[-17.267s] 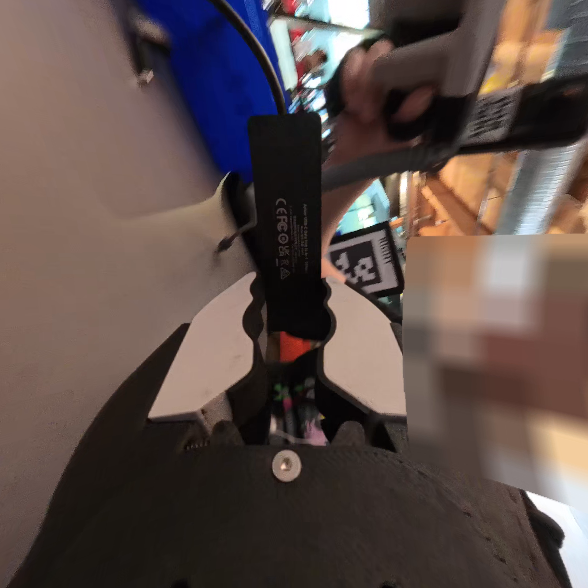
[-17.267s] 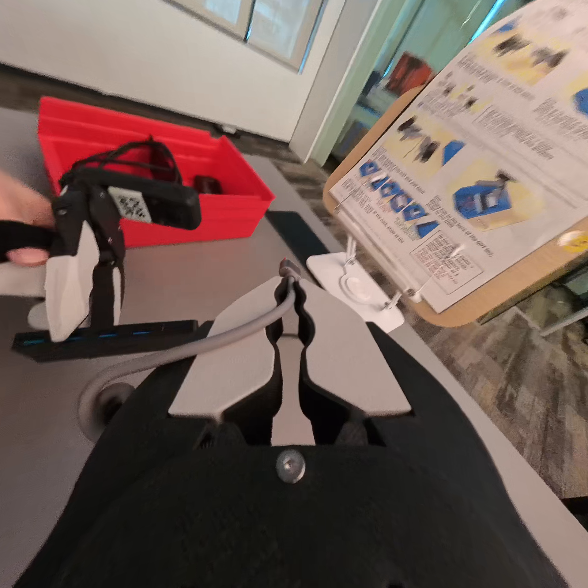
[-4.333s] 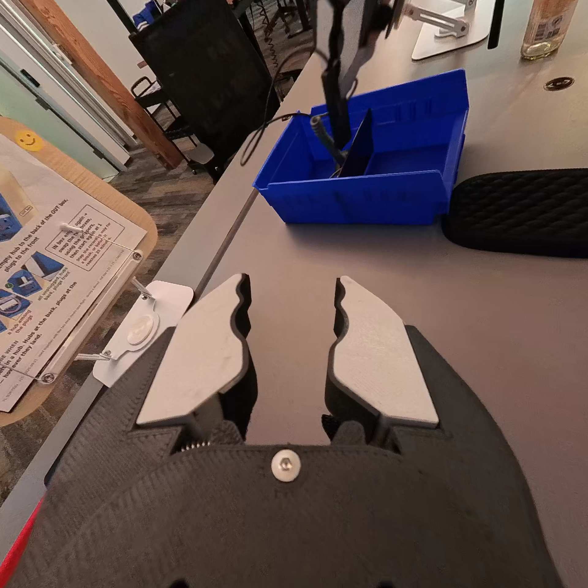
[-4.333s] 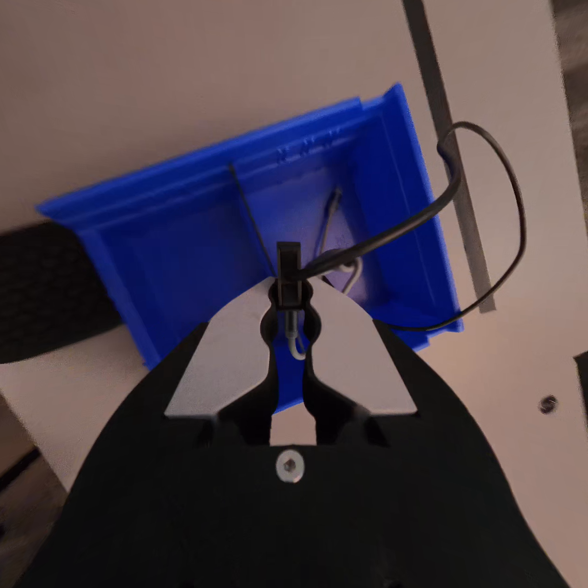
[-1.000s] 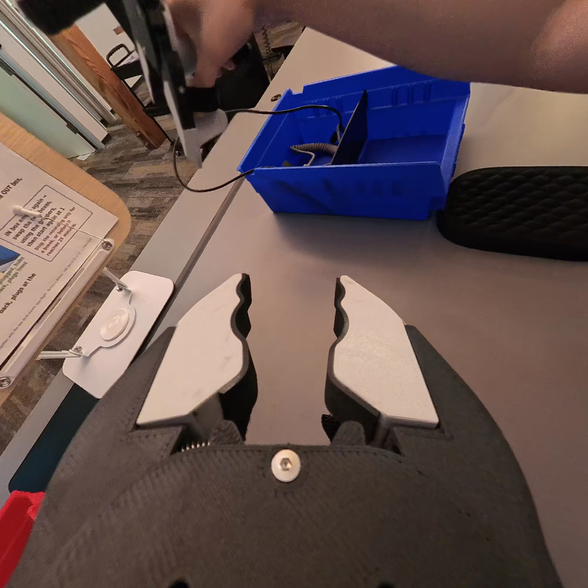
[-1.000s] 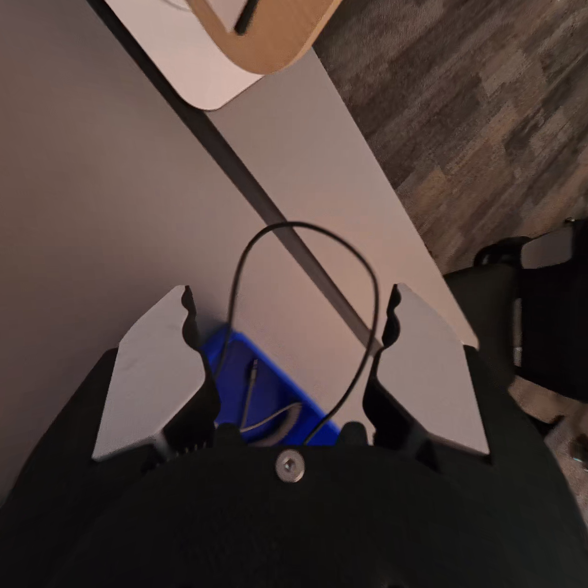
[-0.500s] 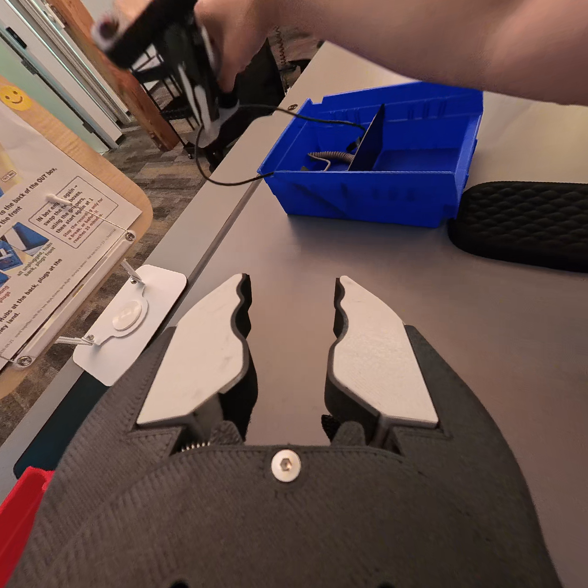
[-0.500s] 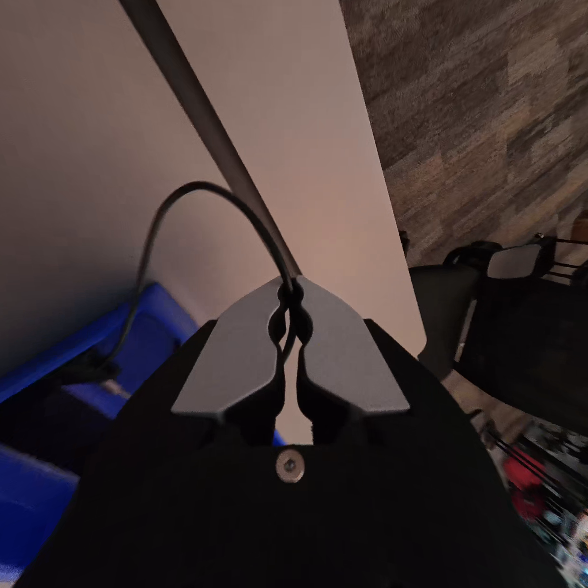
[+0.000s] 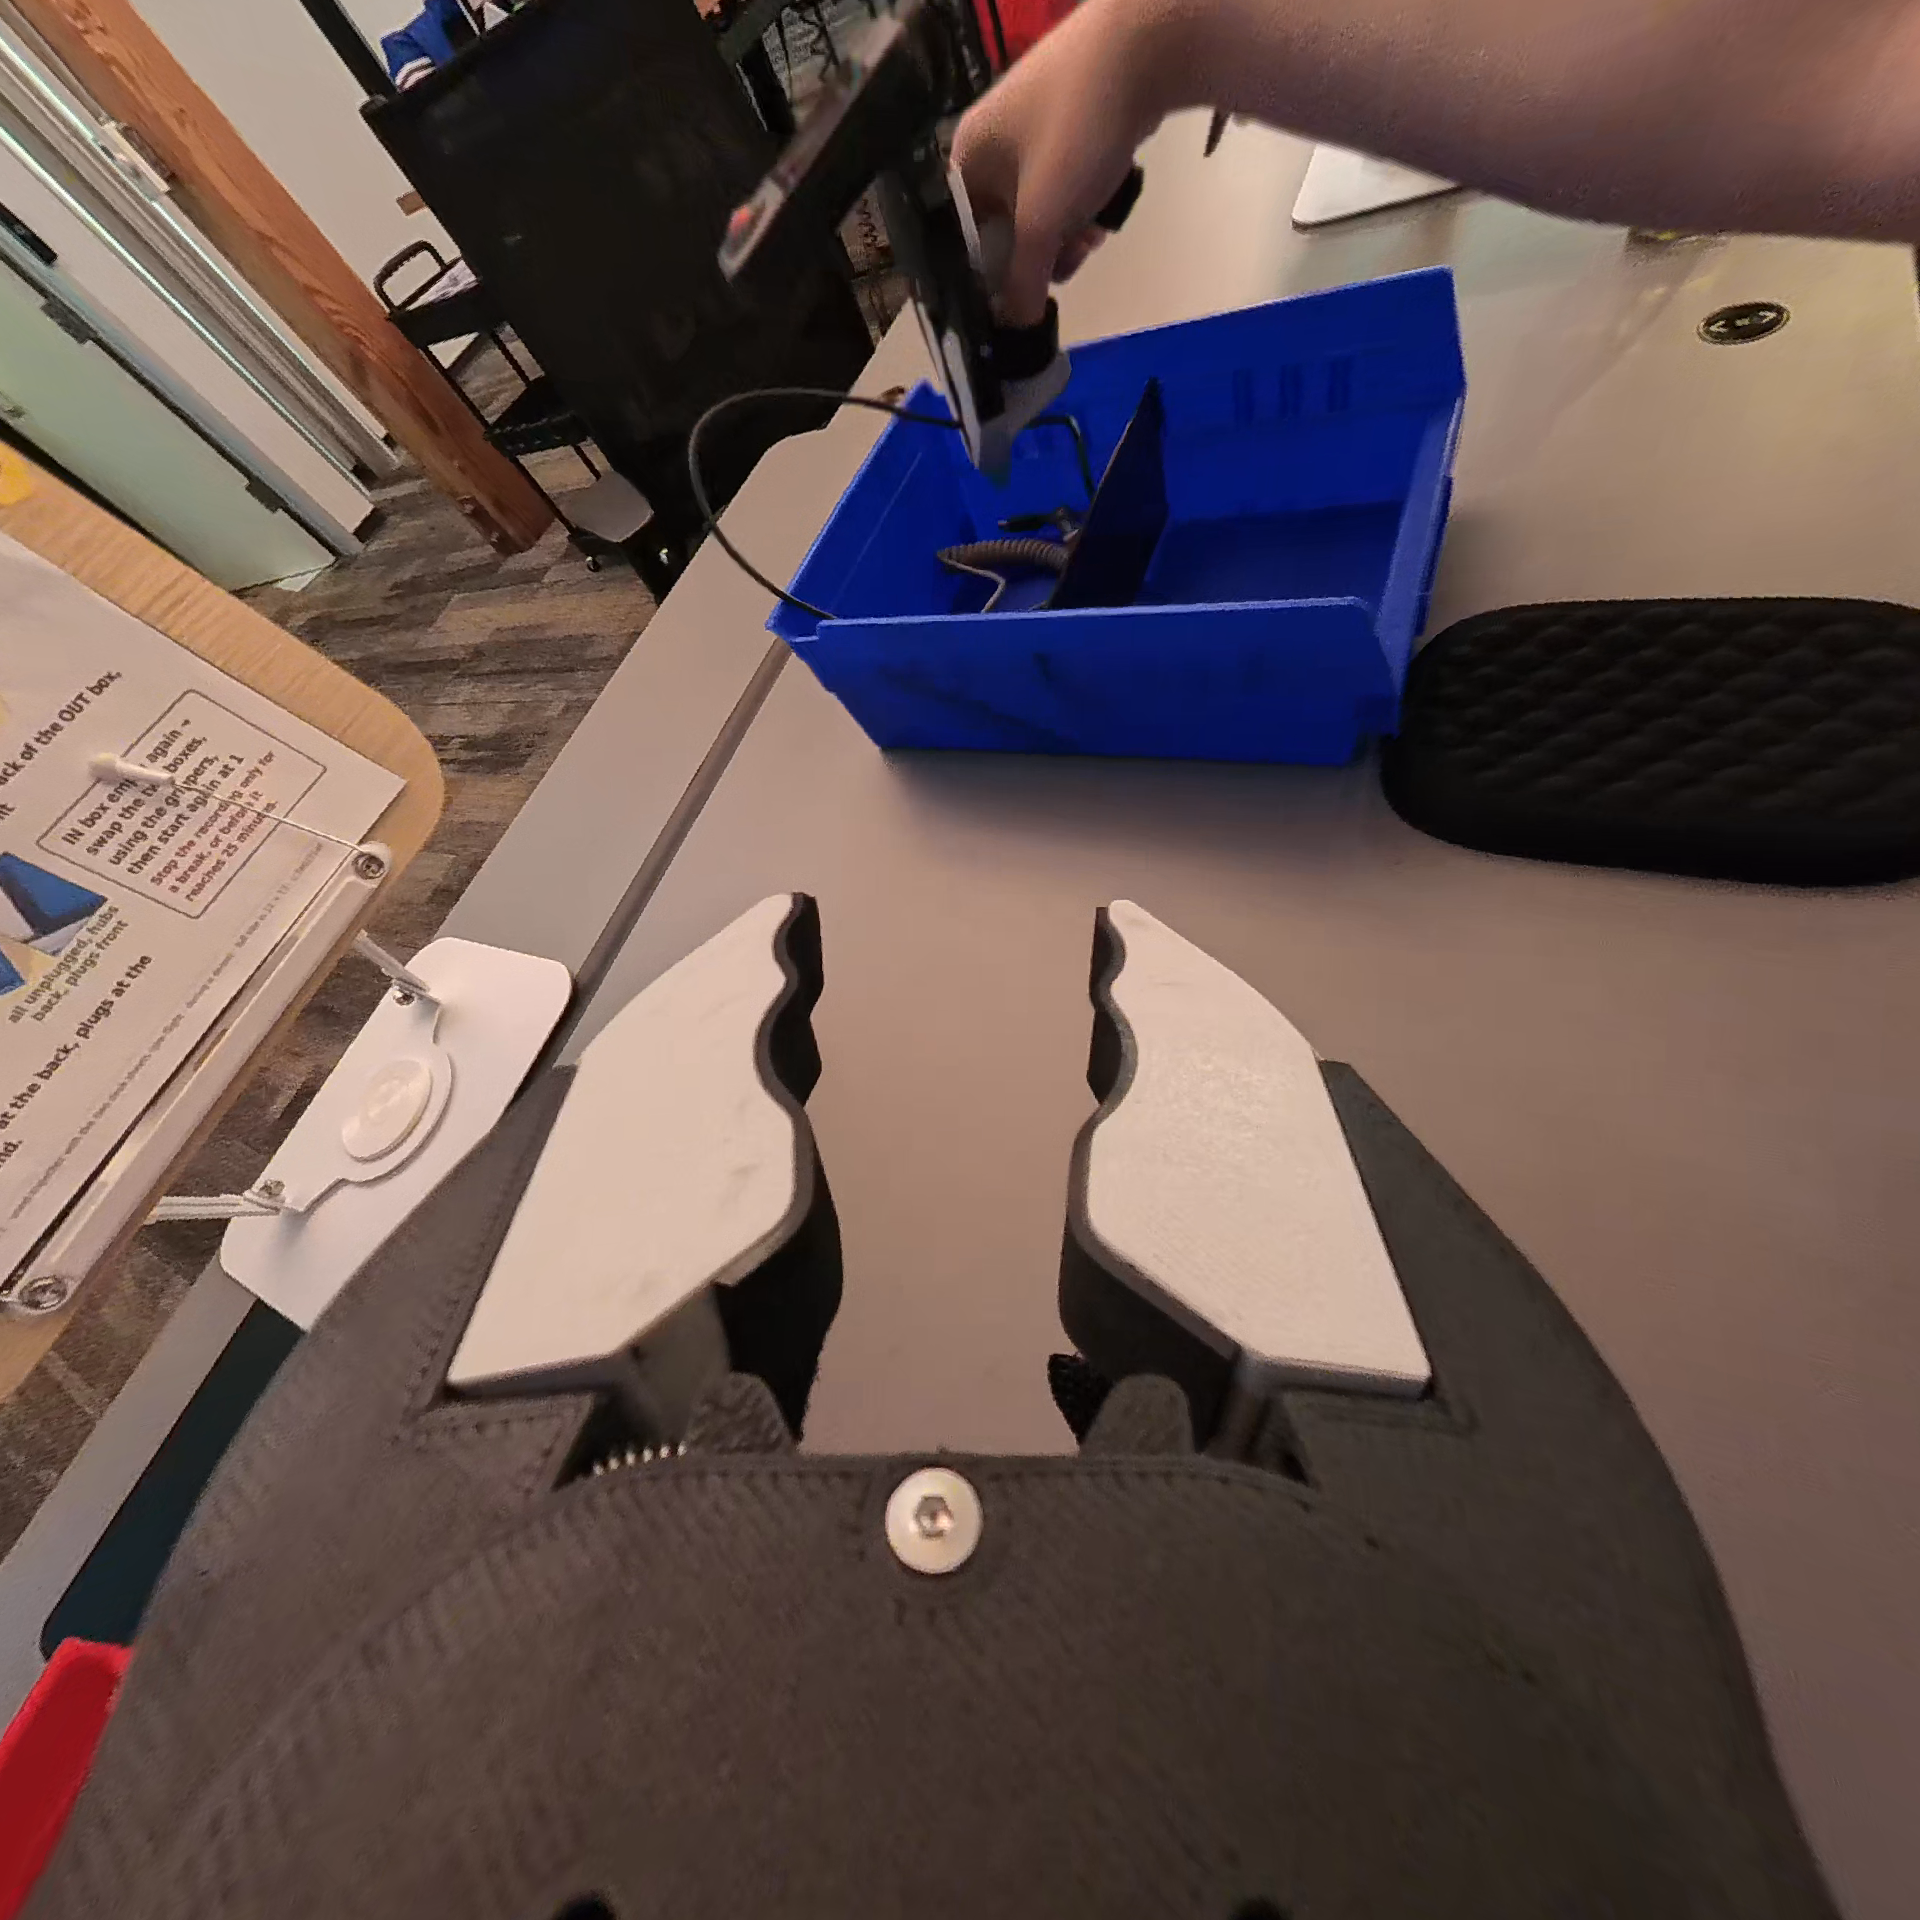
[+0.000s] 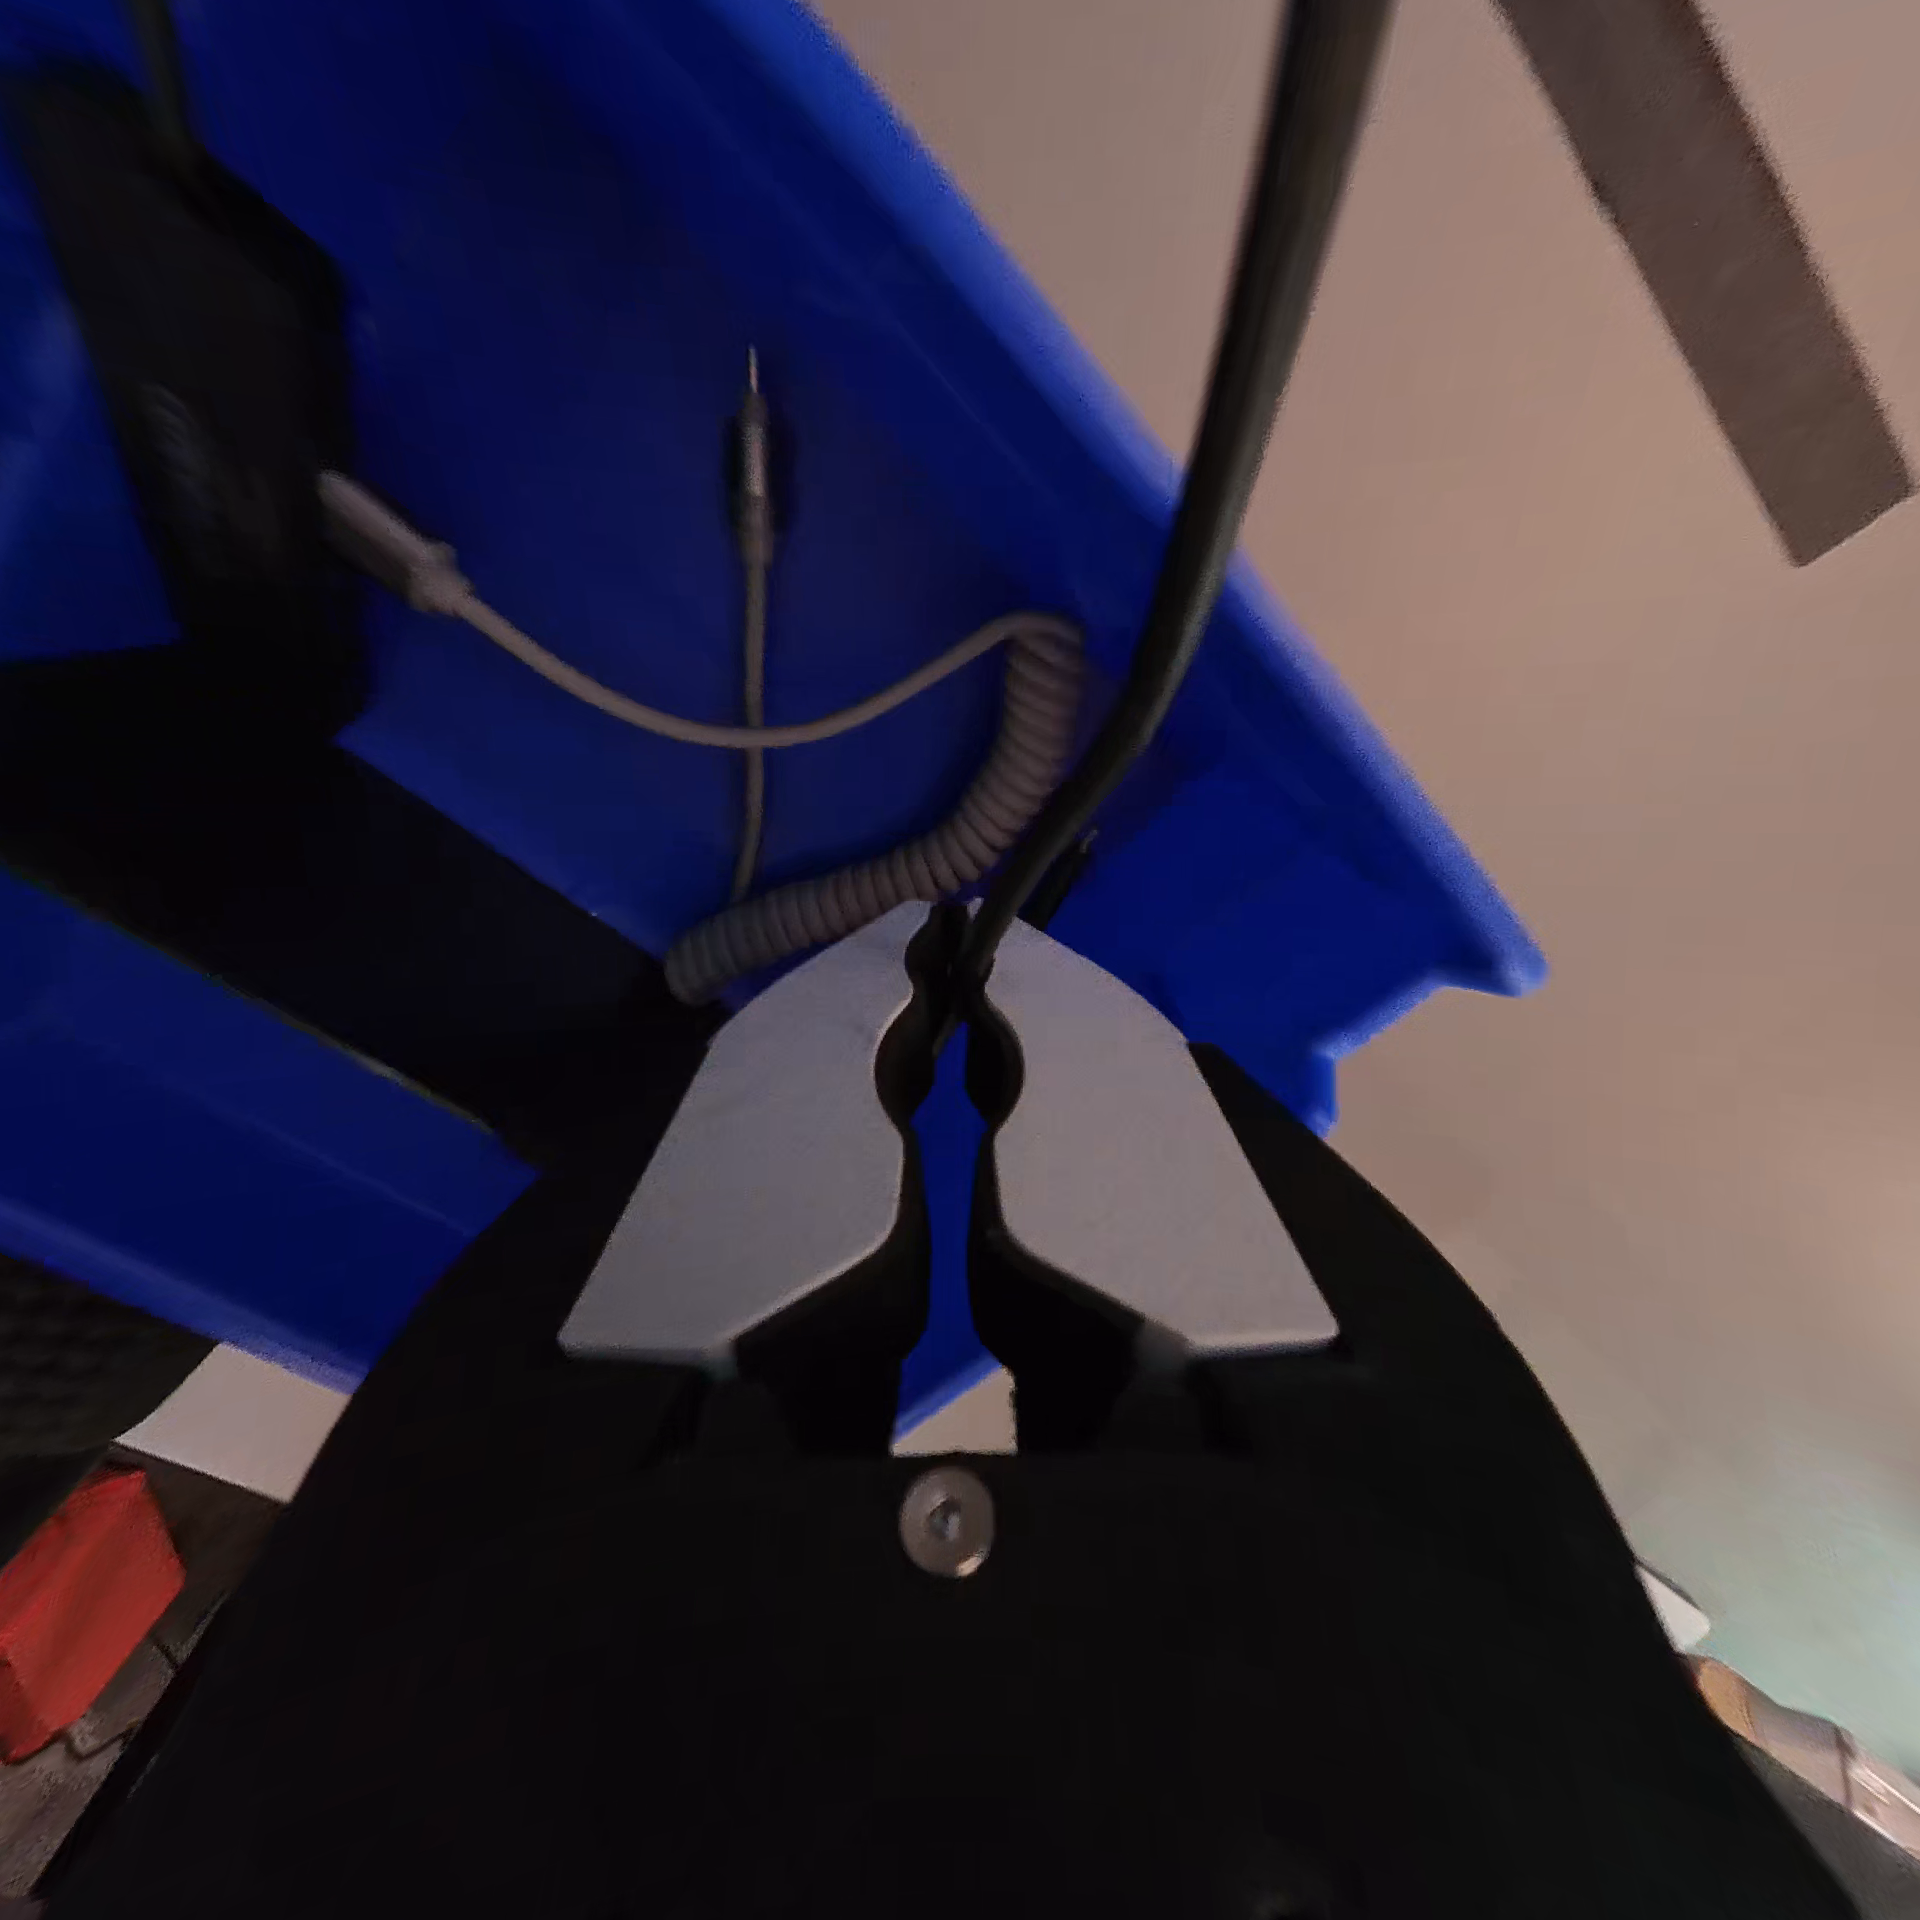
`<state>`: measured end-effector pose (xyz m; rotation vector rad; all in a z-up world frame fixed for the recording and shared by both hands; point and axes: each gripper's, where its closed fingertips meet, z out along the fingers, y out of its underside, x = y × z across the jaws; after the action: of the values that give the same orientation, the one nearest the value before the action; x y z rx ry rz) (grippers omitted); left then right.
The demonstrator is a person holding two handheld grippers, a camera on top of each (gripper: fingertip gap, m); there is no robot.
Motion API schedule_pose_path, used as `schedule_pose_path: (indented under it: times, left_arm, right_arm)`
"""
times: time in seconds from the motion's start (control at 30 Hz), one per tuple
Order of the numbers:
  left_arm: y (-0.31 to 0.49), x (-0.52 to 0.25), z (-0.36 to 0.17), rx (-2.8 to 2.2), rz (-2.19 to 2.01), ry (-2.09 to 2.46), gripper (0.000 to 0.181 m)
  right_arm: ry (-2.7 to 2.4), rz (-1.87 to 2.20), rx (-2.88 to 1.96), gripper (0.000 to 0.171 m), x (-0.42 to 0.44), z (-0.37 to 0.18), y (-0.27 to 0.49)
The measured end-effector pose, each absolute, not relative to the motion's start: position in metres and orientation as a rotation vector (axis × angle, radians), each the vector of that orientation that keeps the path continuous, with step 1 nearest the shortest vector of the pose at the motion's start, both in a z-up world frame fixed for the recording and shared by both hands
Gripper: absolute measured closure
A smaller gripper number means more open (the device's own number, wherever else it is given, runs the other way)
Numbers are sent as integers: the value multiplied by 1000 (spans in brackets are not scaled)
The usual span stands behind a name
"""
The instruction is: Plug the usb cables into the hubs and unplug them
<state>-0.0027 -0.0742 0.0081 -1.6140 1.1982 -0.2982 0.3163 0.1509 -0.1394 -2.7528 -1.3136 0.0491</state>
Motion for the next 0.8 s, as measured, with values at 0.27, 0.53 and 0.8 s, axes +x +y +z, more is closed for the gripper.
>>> schedule_pose_path:
  times: [0.27,0.53,0.8]
  left_arm:
    - [-77,6,1,-1620,-331,1228,132]
    - [-76,6,0,-1620,-315,1230,131]
    - [-73,-7,12,-1611,-312,1183,131]
  right_arm:
    - [-1420,-45,-2622,166,316,-166,140]
    - [-1435,-361,-2466,151,319,-162,169]
    - [-1246,-233,-2405,118,327,-107,168]
